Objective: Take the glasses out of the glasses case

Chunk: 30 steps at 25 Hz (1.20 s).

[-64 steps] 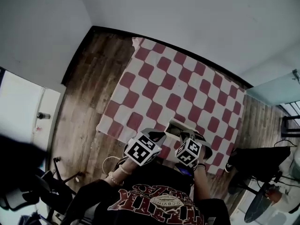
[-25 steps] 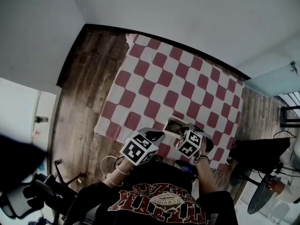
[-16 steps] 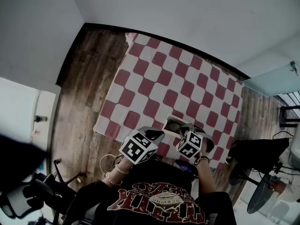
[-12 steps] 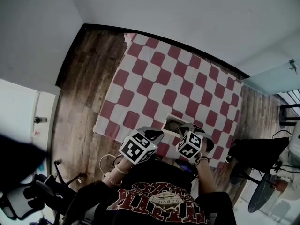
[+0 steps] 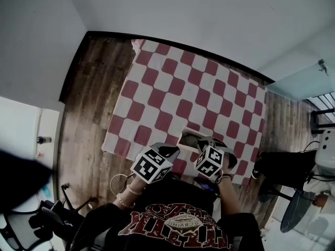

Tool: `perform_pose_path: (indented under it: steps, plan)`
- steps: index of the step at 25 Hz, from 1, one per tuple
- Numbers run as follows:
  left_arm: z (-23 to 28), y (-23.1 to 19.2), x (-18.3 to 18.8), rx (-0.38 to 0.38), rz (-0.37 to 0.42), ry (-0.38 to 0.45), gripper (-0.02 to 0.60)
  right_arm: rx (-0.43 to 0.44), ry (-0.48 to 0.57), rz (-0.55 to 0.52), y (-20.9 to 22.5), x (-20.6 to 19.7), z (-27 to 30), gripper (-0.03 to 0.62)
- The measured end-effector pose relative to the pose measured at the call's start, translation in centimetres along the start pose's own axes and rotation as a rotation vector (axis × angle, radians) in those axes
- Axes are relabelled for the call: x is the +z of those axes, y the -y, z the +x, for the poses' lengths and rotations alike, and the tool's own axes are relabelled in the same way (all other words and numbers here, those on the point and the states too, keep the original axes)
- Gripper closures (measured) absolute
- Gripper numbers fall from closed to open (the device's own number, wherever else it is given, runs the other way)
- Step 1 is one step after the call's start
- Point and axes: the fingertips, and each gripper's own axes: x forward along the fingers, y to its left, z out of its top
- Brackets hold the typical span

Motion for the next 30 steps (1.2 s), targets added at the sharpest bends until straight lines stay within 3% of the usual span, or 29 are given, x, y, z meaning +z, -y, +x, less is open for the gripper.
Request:
perform_pose_path:
  steps: [30]
  plan:
    - [2.0,0.9,-1.2,-0.017,0.085,-0.094,0.572,-0.059,0.037,0.002,0.0,0.7,-6.4,0.571]
